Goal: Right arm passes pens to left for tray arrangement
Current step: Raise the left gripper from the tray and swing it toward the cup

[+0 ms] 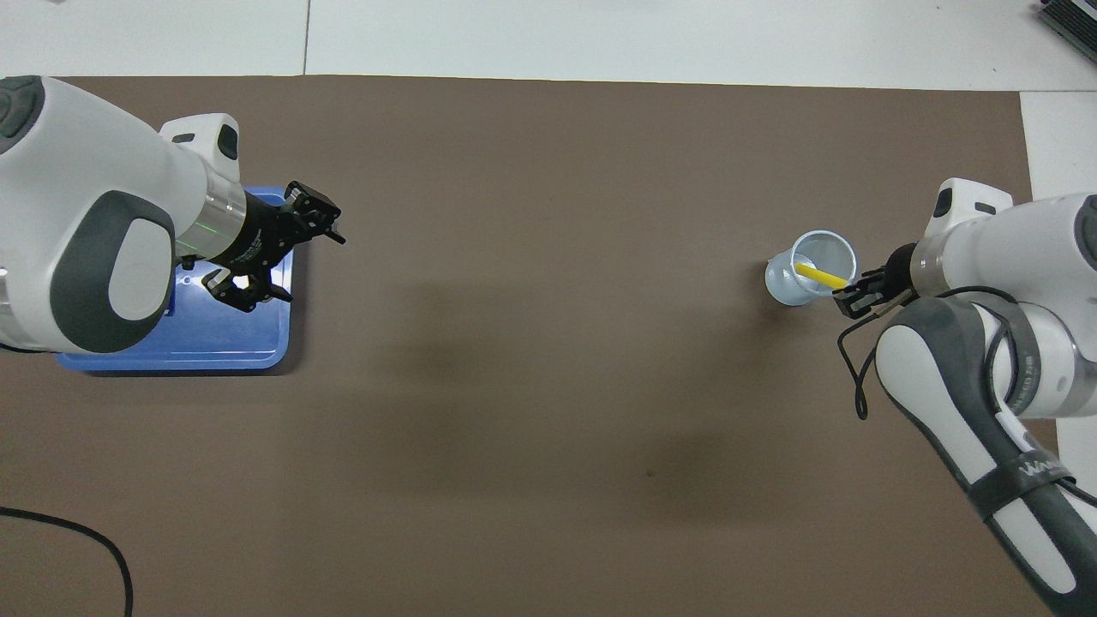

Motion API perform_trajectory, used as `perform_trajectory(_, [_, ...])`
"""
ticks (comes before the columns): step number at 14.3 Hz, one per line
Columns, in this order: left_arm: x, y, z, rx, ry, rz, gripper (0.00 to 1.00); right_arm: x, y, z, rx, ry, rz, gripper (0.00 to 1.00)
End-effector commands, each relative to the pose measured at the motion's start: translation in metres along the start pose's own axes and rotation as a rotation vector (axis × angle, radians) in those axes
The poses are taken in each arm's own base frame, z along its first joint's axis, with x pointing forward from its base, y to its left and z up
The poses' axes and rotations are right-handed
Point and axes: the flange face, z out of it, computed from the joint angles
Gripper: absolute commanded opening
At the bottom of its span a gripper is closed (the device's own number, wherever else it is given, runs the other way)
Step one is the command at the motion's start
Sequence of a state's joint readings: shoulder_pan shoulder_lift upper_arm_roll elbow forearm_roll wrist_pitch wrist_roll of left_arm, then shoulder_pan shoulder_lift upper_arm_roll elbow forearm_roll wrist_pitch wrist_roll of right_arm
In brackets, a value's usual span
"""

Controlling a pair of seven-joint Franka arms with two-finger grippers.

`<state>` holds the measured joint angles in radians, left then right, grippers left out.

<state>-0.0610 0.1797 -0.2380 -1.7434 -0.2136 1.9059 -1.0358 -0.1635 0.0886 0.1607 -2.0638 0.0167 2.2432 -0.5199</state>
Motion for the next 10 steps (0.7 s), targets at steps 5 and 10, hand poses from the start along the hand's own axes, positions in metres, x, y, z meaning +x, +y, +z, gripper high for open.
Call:
perform_trajectory(5, [-0.055,0.020,0.005,-0.009,-0.049,-0.095,1.00,-0.001,-0.002,0.005,-0.010,-0.011,0.026,0.40])
perform_trajectory(10, [-0.103,0.040,0.016,-0.036,-0.076,-0.196,1.00,-0.002,-0.003,0.007,-0.008,-0.015,0.034,0.33])
